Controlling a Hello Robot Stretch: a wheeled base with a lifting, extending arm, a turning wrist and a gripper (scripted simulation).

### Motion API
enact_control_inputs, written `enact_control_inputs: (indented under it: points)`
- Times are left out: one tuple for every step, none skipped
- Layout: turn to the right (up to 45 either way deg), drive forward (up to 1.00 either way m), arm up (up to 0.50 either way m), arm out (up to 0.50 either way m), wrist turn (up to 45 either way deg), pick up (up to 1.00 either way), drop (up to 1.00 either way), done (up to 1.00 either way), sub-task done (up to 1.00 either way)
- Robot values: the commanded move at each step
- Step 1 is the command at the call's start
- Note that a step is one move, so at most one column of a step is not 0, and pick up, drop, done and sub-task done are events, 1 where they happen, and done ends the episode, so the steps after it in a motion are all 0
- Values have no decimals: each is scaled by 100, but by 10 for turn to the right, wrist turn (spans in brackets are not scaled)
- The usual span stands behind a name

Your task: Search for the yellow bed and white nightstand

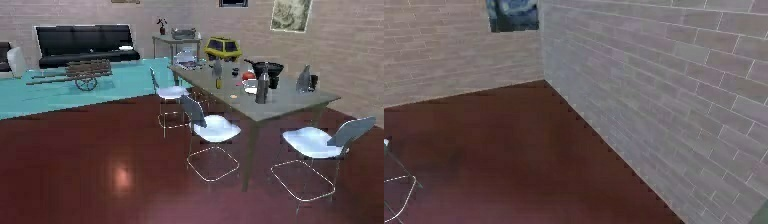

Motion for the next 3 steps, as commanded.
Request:
enact_control_inputs:
  points:
    - [-450,0,0,0,0,0,0,0,0]
    - [-150,0,0,0,0,0,0,0,0]
    - [0,65,0,0,0,0,0,0,0]
